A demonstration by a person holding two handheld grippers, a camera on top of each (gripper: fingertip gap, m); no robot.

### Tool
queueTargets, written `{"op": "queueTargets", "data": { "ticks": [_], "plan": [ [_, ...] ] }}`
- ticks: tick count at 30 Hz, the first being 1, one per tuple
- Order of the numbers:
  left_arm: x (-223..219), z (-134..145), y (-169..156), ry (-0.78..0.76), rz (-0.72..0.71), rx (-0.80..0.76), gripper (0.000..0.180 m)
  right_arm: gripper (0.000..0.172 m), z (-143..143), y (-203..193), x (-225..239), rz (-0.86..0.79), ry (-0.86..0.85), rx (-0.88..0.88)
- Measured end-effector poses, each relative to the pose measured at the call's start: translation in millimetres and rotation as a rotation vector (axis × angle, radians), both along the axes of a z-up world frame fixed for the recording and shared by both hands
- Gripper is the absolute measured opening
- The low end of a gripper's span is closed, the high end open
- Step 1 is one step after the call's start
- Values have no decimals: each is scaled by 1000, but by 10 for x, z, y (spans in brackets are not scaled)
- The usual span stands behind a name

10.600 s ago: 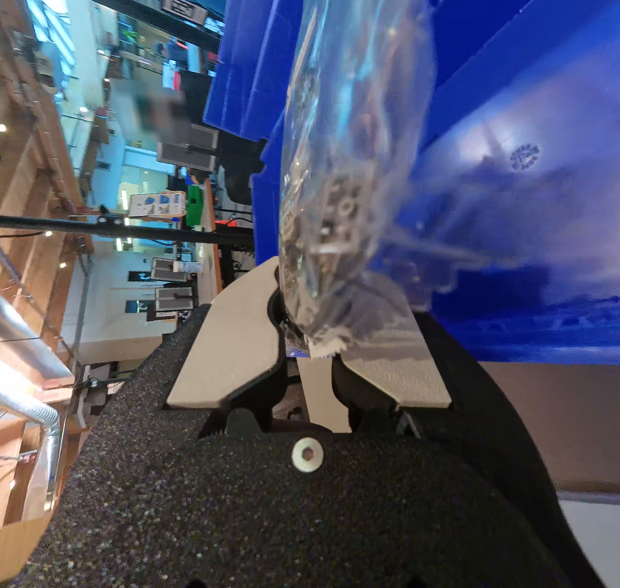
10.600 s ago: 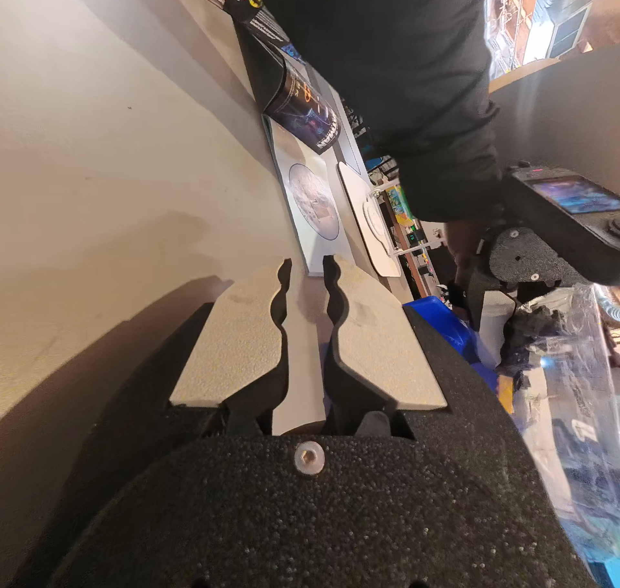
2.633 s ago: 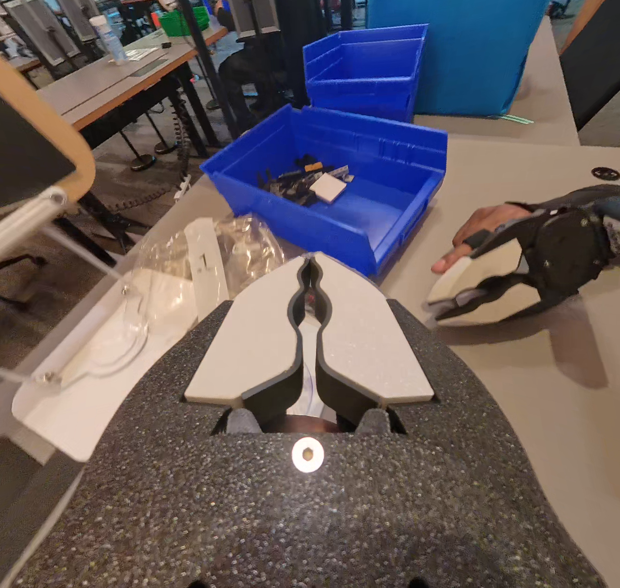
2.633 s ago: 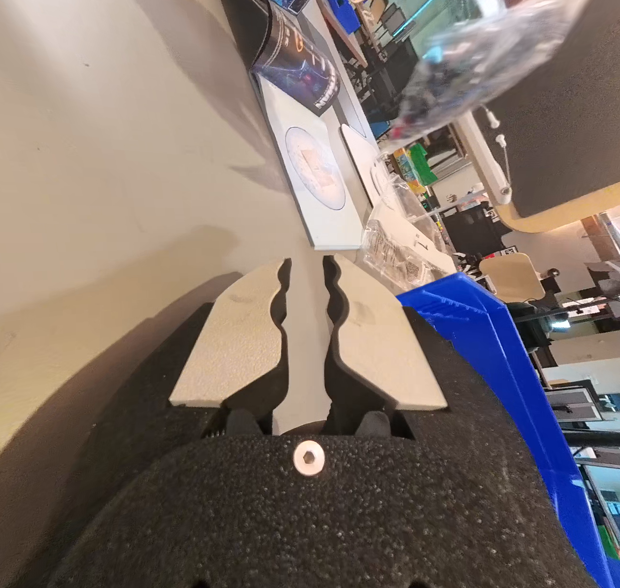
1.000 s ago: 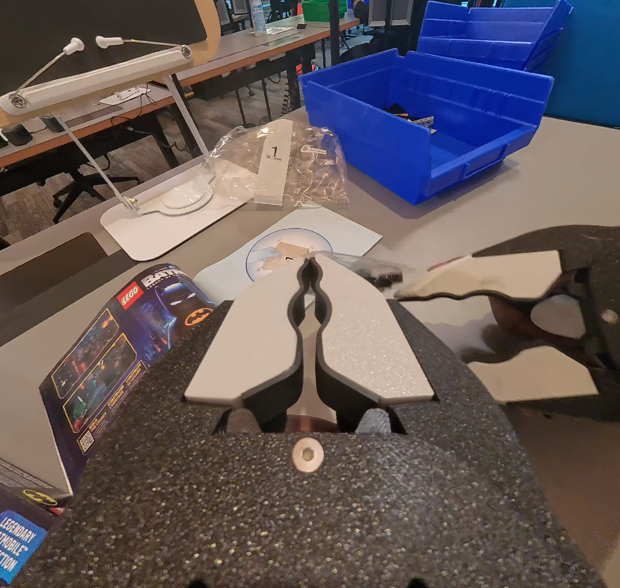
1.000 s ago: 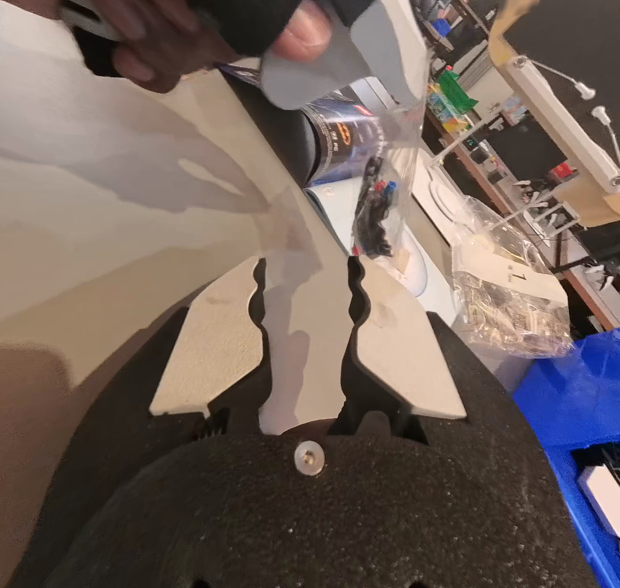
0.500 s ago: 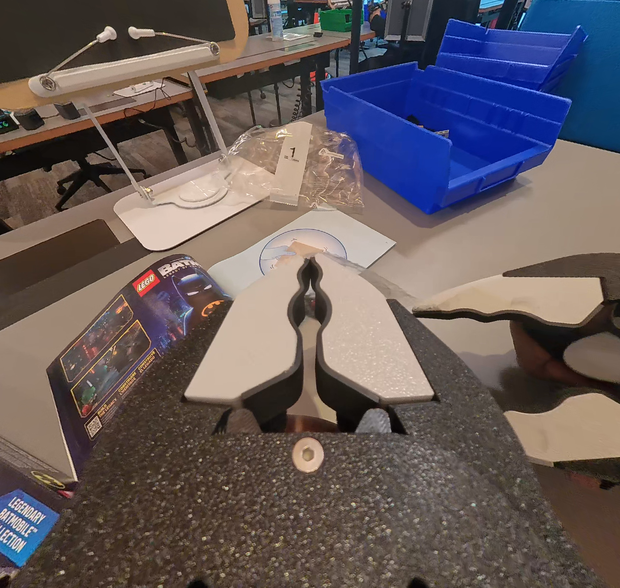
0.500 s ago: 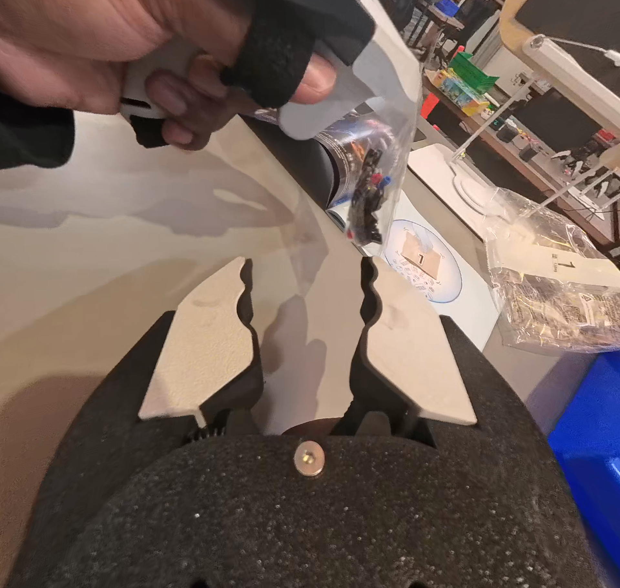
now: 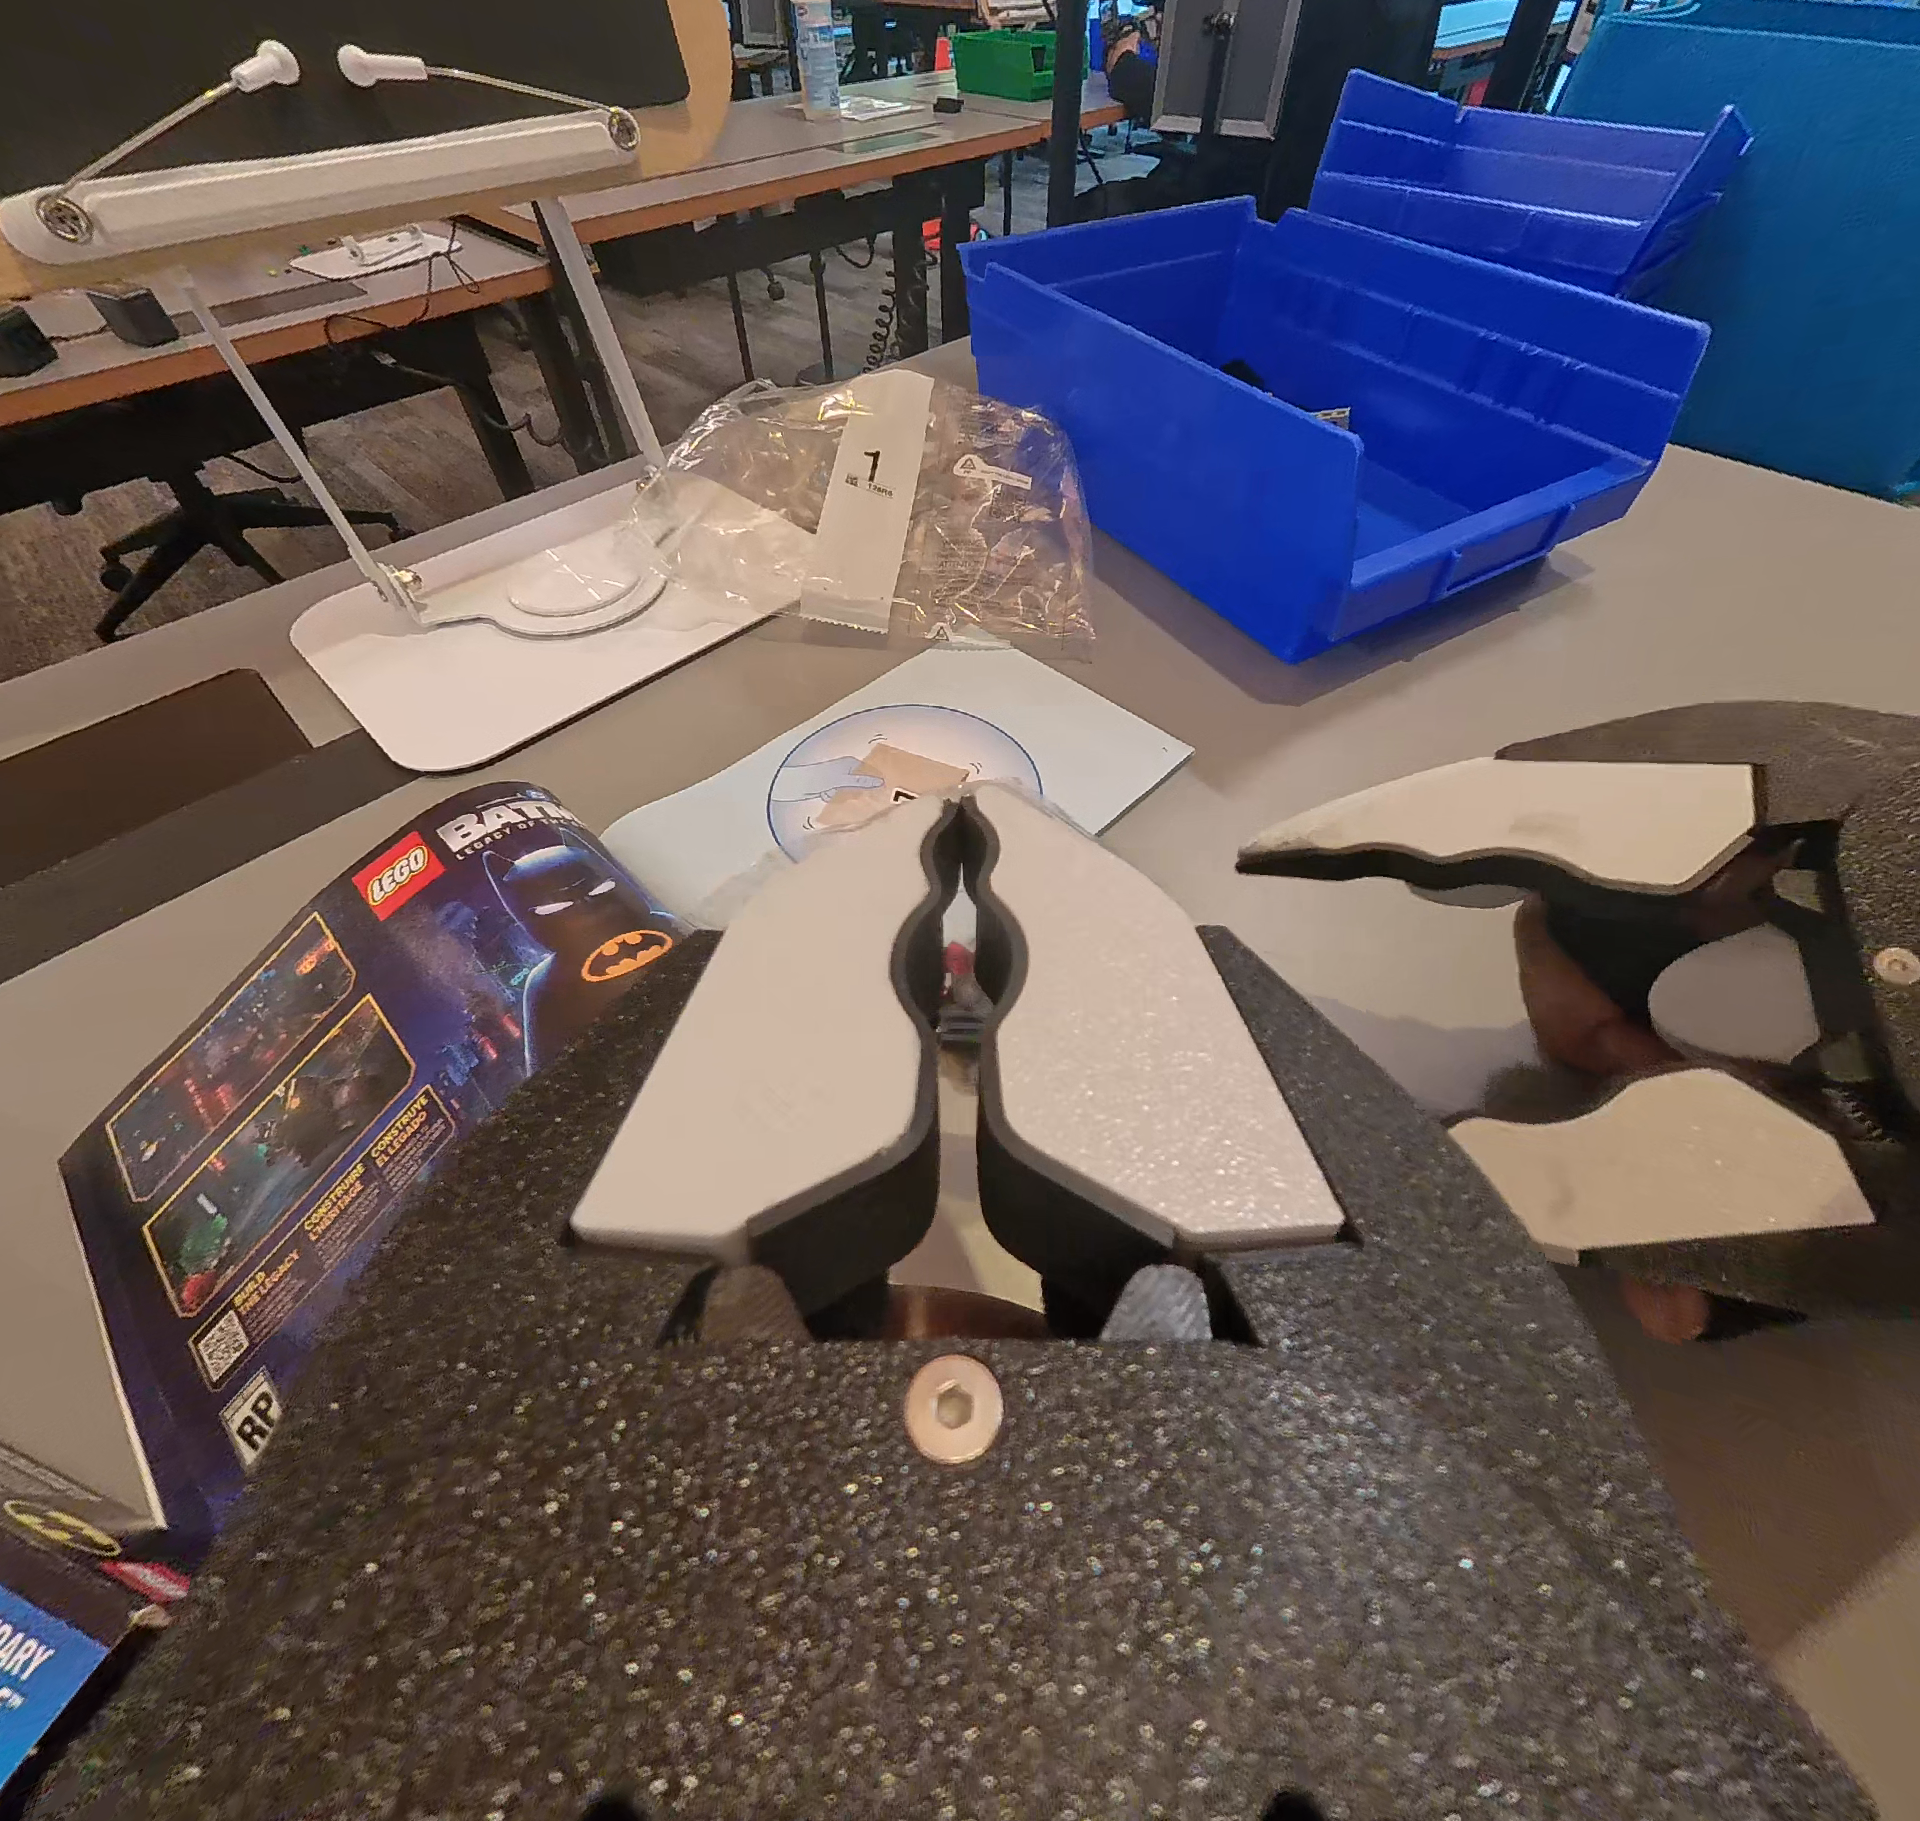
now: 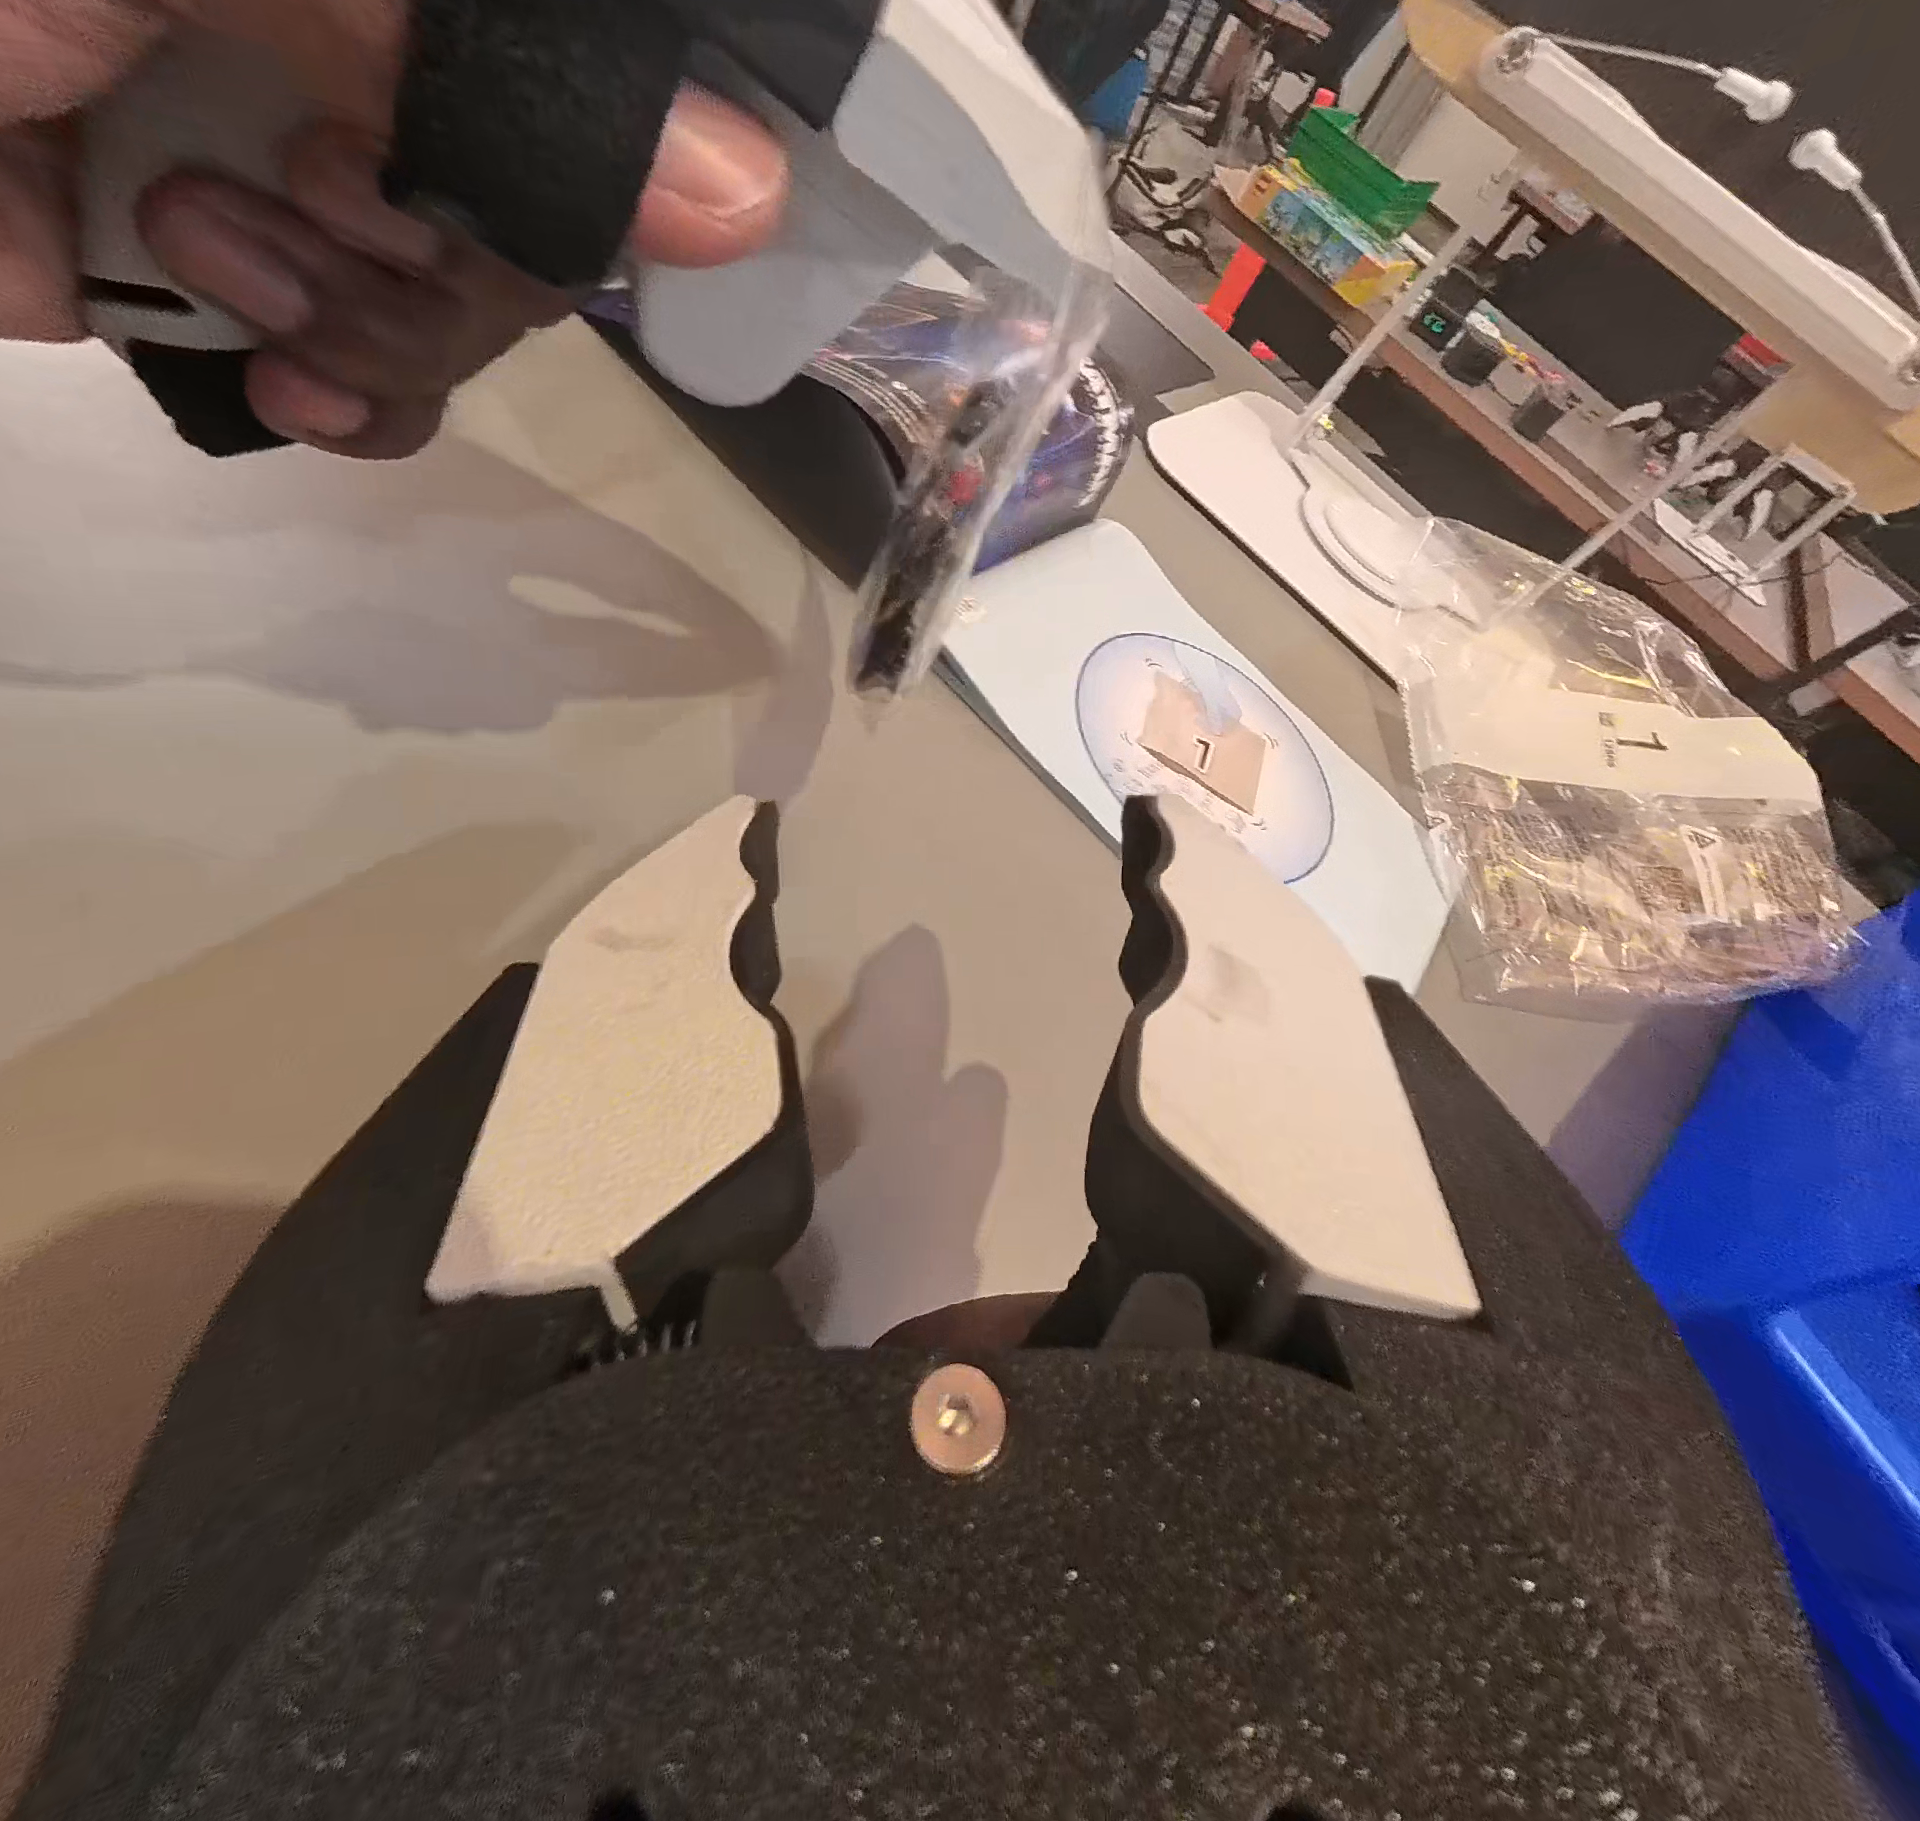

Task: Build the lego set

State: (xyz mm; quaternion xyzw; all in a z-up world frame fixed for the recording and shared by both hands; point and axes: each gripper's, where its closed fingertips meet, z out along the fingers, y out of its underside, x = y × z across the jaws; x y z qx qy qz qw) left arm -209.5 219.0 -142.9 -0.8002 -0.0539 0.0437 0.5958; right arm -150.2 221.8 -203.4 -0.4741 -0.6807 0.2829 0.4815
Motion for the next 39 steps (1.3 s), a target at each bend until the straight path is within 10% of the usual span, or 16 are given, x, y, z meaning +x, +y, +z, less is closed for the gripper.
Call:
{"op": "queueTargets", "data": {
  "ticks": [7,15,21,26,39],
  "plan": [
    [89,-9,28,-20,-37,6,0,59,19,0,-78,10,11,-13],
    [134,-59,48,-31,-57,-9,0,1,116,54,-66,55,66,-68],
    [98,-122,61,-21,-58,-22,2,0,159,132,-34,60,27,-170],
    [8,-161,96,76,-47,-17,46,0,207,293,47,38,-59,-357],
    [694,-503,229,187,-398,-57,67,0,71,237,279,61,-299,-694]
  ]
}}
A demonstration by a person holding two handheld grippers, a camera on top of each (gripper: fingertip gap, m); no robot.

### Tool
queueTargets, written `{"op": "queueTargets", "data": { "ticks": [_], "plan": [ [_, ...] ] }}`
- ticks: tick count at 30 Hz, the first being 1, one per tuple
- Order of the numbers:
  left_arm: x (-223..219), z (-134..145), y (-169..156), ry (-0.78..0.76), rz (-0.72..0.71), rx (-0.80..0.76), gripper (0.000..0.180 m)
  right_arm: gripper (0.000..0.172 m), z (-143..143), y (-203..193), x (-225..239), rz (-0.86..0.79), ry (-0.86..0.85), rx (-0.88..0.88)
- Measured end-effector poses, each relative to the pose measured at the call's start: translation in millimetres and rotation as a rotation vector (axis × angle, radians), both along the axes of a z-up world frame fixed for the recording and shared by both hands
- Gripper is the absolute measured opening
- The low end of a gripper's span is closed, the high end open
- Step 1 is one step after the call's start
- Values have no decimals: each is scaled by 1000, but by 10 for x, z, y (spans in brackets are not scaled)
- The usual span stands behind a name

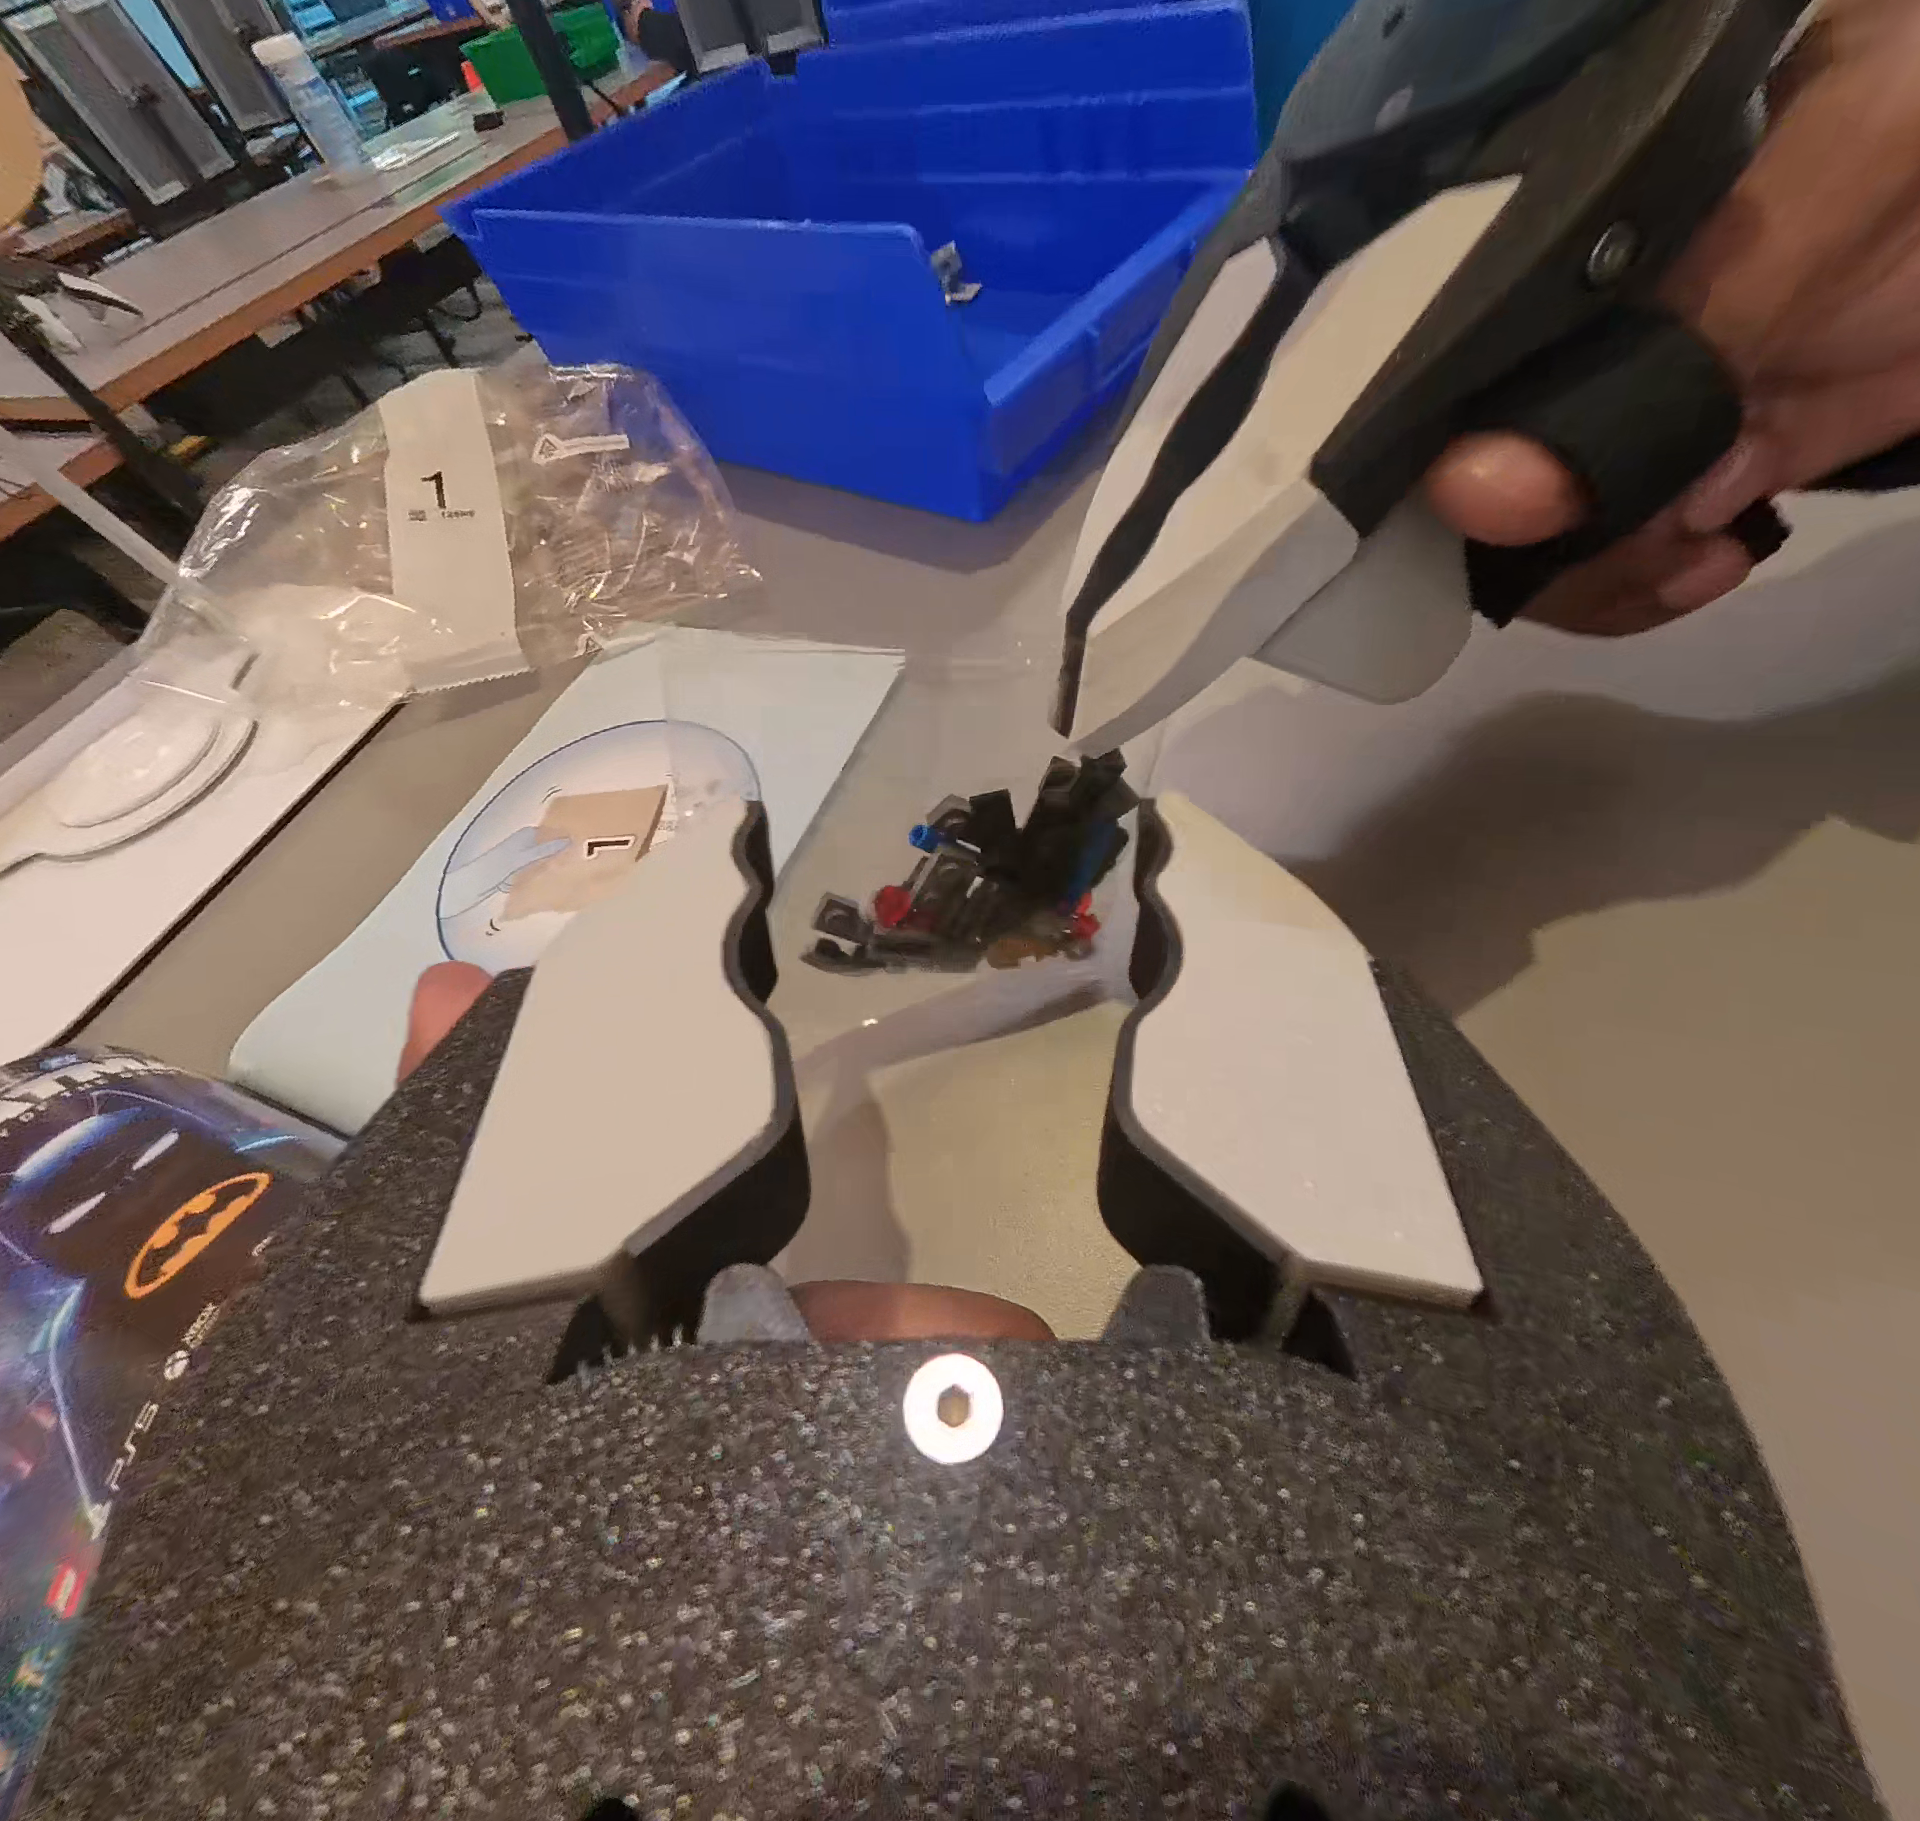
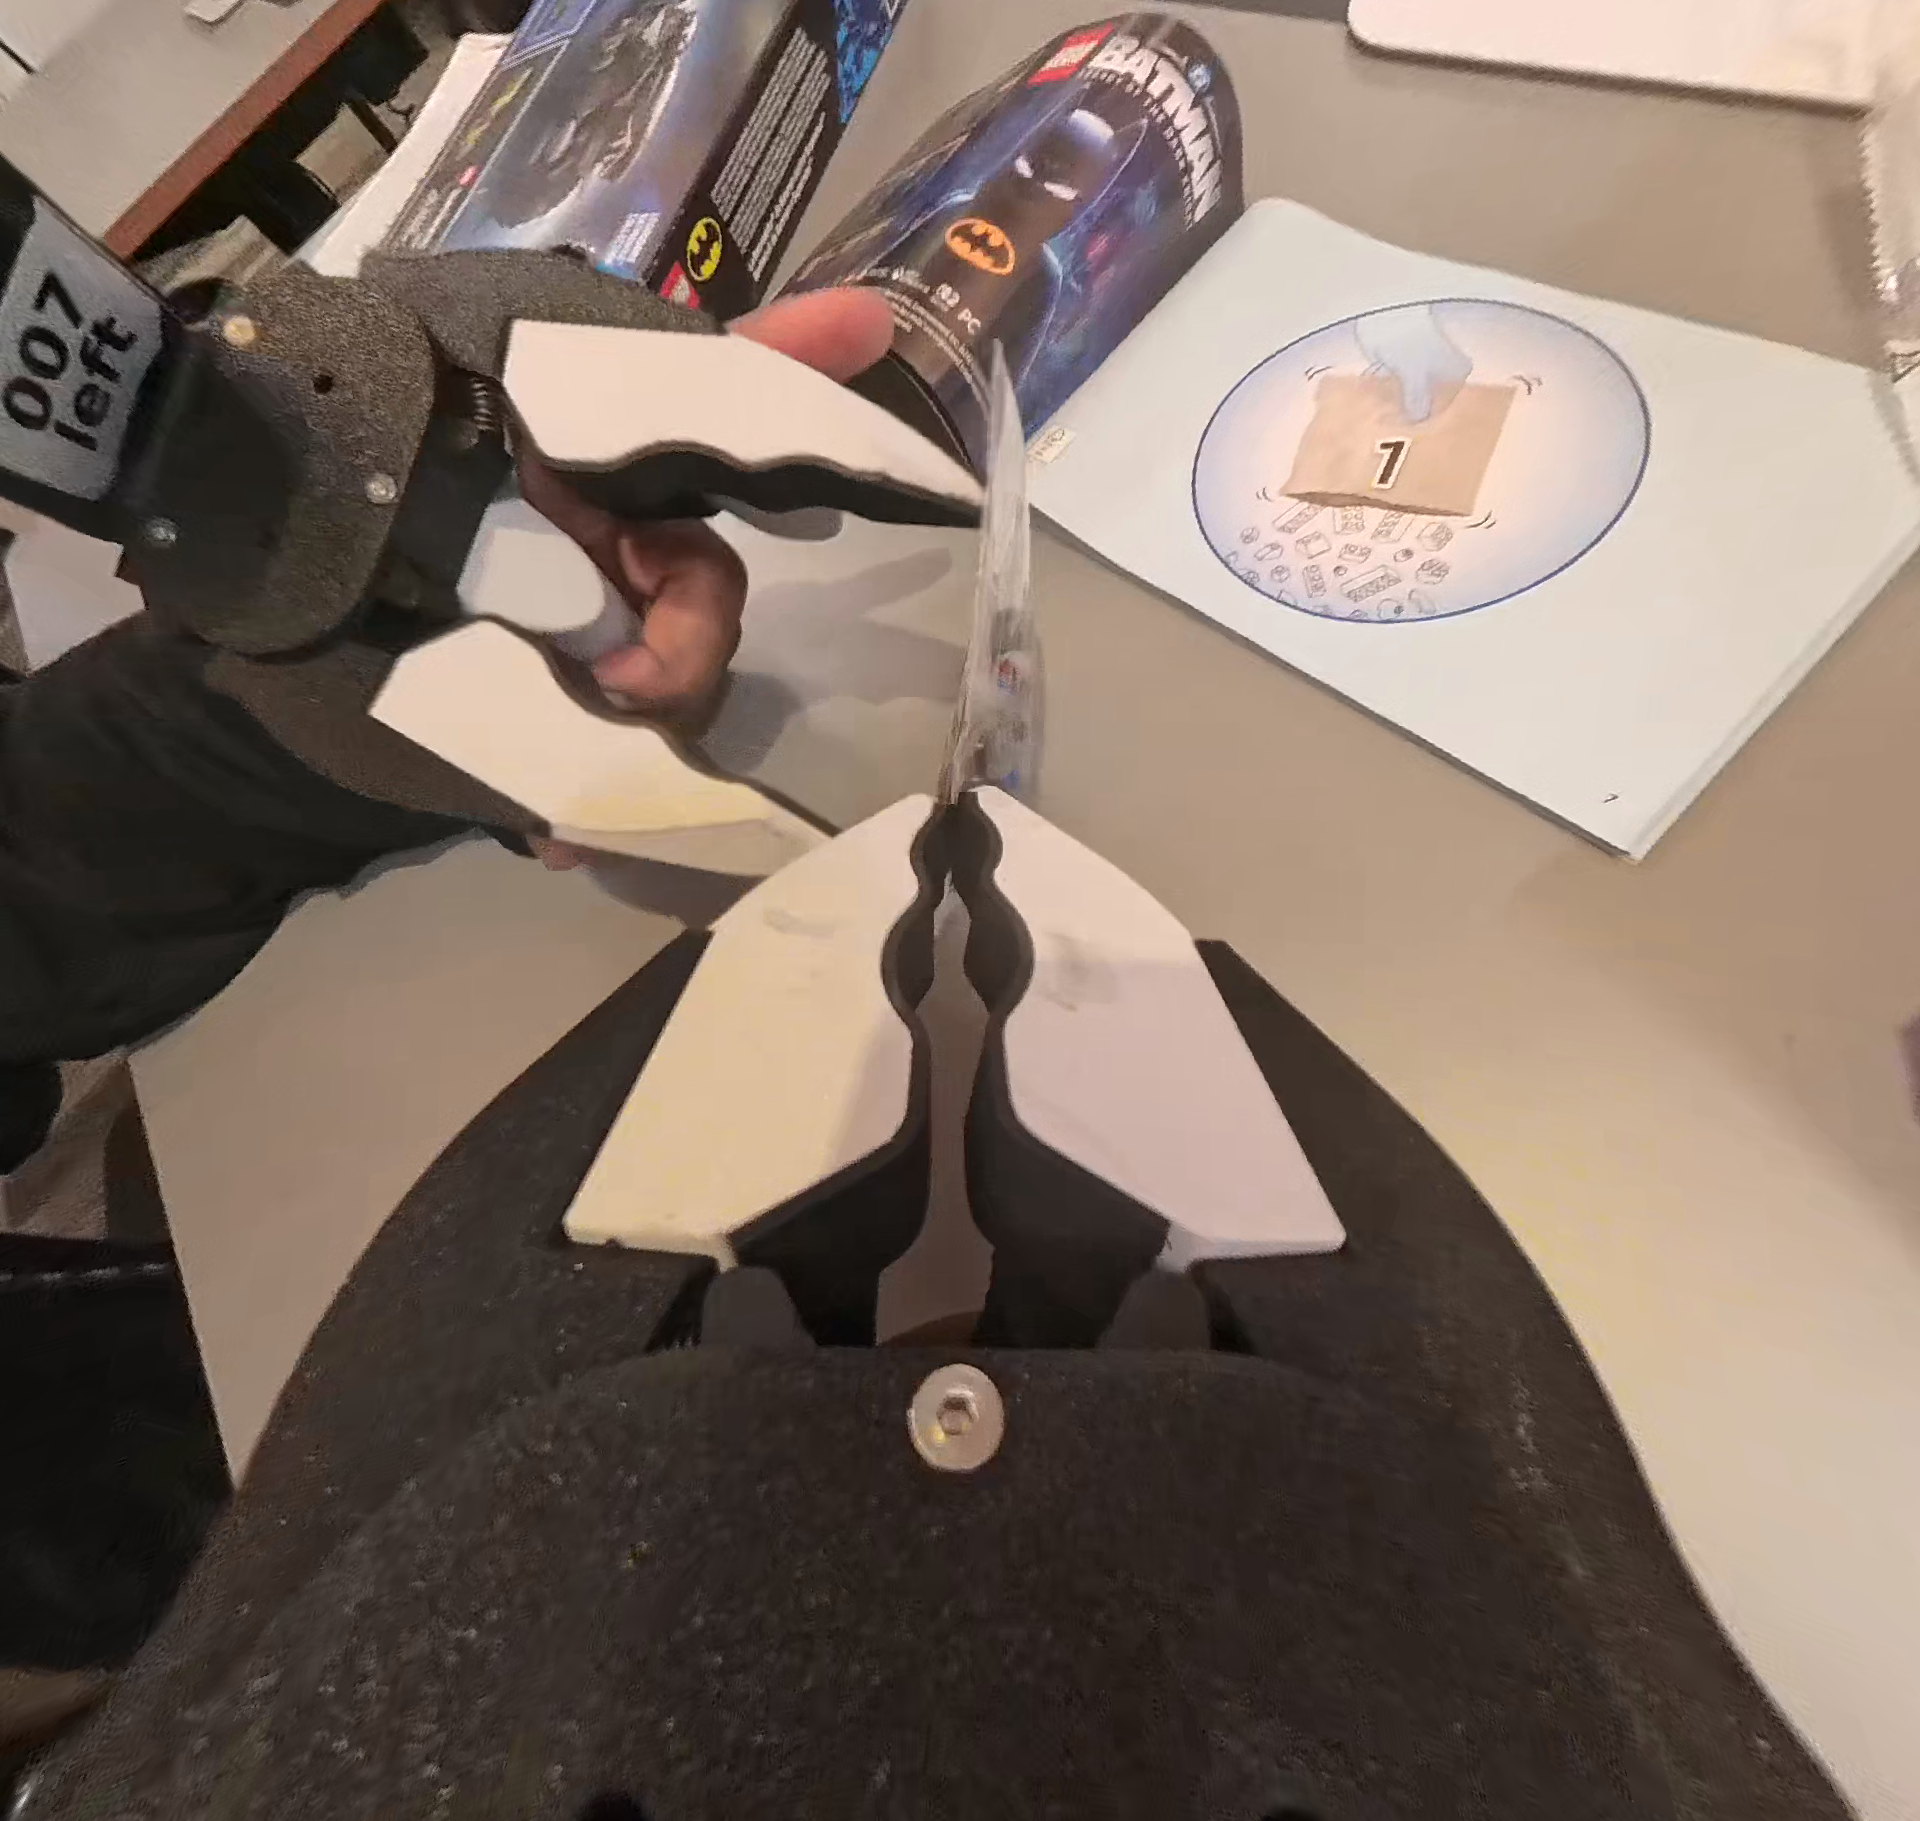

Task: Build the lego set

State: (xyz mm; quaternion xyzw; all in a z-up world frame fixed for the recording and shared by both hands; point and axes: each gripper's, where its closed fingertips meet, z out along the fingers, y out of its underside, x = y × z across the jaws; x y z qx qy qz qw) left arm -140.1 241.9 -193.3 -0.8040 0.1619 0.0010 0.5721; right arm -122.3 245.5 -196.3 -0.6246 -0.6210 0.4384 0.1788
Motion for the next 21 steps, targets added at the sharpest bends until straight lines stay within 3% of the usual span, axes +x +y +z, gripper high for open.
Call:
{"op": "queueTargets", "data": {
  "ticks": [5,9,16,18,21],
  "plan": [
    [-56,-52,42,48,58,-22,82,0,-25,-27,57,99,-81,45],
    [-120,-33,20,12,62,-20,81,0,-29,-52,153,231,-156,127],
    [15,-24,-96,-159,-78,-73,53,0,-37,-194,237,385,-152,159],
    [98,-31,-146,-198,-143,-96,24,0,-24,-216,234,401,-131,154],
    [125,27,-184,-226,-183,-69,0,1,13,-233,249,438,-81,153]
  ]
}}
